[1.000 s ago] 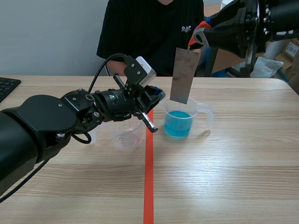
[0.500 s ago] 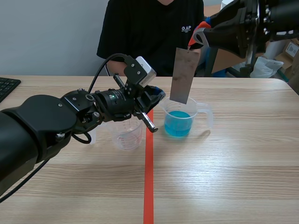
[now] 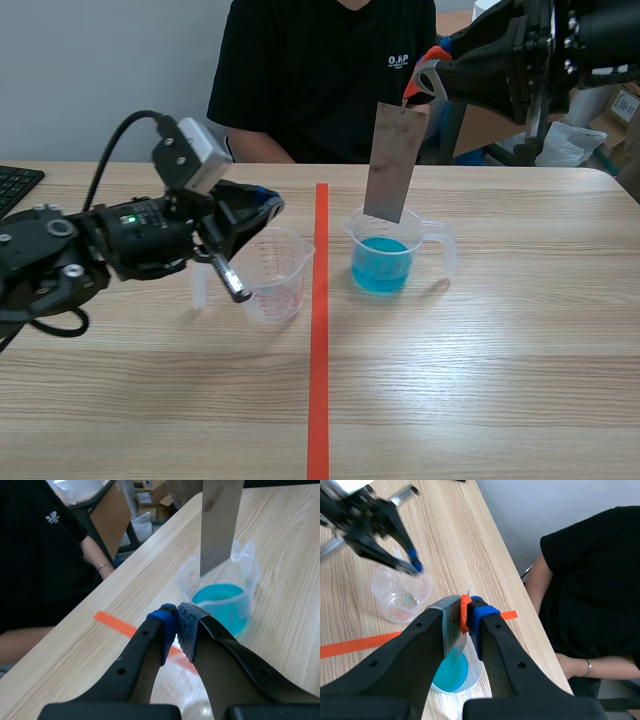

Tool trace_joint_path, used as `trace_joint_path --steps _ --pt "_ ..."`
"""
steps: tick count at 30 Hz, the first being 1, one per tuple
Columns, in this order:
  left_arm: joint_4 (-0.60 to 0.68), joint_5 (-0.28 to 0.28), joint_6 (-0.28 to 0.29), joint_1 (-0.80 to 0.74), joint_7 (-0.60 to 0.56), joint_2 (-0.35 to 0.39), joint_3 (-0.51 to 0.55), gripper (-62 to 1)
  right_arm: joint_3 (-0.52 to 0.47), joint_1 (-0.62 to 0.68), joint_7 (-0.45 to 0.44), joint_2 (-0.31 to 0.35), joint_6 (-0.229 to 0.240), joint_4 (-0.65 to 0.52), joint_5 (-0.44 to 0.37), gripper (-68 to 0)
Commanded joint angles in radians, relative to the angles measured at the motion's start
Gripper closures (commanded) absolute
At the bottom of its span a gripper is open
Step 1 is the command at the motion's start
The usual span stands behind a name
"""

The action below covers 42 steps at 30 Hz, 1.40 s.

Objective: Do the redox reaction experiment.
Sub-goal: 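Point at the plate with the left hand, then lower the plate into the blue solution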

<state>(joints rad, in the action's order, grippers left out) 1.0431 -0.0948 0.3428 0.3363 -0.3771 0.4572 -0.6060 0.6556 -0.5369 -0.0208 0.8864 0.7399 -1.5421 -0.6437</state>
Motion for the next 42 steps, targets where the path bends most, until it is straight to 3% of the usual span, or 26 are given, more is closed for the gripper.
trace_joint_path --steps 1,9,15,21,28,36,42 --pt "0.052 -0.040 0.000 -0.053 -0.015 0.059 0.047 -4.0 -0.009 -0.031 -0.018 0.003 0.006 -0.005 -0.011 -1.3" --pt "0.272 -0.171 -0.001 -0.454 -0.016 0.305 0.309 -4.0 -0.009 -0.031 -0.013 0.003 0.006 -0.005 -0.011 -1.3" --pt "0.311 -0.202 -0.005 -0.806 -0.016 0.345 0.563 -4.0 -0.009 -0.031 0.000 0.003 0.006 -0.005 -0.011 -1.3" --pt "0.311 -0.201 -0.009 -1.074 -0.016 0.306 0.709 -4.0 -0.009 -0.031 0.000 0.003 0.006 -0.005 -0.011 -1.3" --pt "0.311 -0.201 -0.021 -1.270 -0.016 0.184 0.794 -4.0 -0.008 -0.028 0.000 0.003 0.006 -0.005 -0.011 -1.3" --pt "0.311 -0.200 -0.042 -1.379 -0.011 0.022 0.812 -4.0 -0.008 -0.027 -0.023 -0.001 0.006 0.022 -0.011 -1.3" --pt "0.310 -0.197 -0.042 -1.383 0.070 -0.034 0.812 -4.0 -0.008 -0.025 -0.039 -0.029 0.006 0.076 0.006 -1.3"
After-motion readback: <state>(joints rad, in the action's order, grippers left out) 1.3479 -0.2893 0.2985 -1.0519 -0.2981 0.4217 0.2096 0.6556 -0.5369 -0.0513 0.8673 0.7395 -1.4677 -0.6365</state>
